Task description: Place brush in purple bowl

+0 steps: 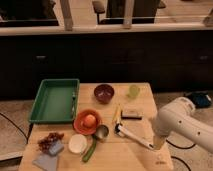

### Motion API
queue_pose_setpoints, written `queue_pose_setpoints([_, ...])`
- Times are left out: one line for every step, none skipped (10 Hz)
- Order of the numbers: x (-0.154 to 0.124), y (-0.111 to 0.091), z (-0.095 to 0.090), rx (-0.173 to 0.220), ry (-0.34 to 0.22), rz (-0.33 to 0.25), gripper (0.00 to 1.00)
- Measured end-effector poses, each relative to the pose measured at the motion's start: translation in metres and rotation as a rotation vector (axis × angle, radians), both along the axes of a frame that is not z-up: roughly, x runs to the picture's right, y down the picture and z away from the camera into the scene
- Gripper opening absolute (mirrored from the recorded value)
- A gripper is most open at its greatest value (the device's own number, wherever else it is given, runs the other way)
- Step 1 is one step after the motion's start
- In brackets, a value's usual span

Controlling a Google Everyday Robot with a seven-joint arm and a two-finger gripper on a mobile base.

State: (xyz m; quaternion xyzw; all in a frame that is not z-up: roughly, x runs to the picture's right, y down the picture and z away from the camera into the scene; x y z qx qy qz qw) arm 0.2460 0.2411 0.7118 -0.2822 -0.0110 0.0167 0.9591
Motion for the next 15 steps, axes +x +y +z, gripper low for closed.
queue_pose_setpoints([-0.001,0.003,0.002,-0.003,-0.003,-0.001,0.8])
queue_pose_setpoints([-0.002,0.007,0.004,-0.008,-0.004,-0.002,0.8])
queue_pose_setpoints([-0.002,0.01,0.007,-0.01,-0.005,-0.004,0.8])
queue_pose_setpoints([-0.003,0.014,0.01,-0.014,-0.009,-0.005,0.8])
queue_pose_setpoints([-0.004,0.02,0.017,-0.018,-0.014,-0.009,0.8])
queue_pose_setpoints([-0.006,0.024,0.021,-0.021,-0.018,-0.013,0.8])
queue_pose_setpoints([-0.007,0.027,0.022,-0.023,-0.019,-0.015,0.8])
queue_pose_setpoints([-0.007,0.029,0.023,-0.026,-0.02,-0.015,0.8])
queue_pose_setpoints([-0.007,0.033,0.025,-0.03,-0.02,-0.016,0.8])
queue_pose_setpoints([-0.007,0.034,0.026,-0.032,-0.021,-0.014,0.8])
queue_pose_setpoints([-0.007,0.041,0.031,-0.039,-0.022,-0.015,0.8])
queue_pose_setpoints([-0.008,0.047,0.035,-0.045,-0.024,-0.017,0.8])
queue_pose_setpoints([-0.009,0.05,0.037,-0.049,-0.026,-0.019,0.8])
queue_pose_setpoints([-0.01,0.052,0.039,-0.051,-0.027,-0.023,0.8])
queue_pose_setpoints([-0.009,0.054,0.04,-0.054,-0.027,-0.02,0.8])
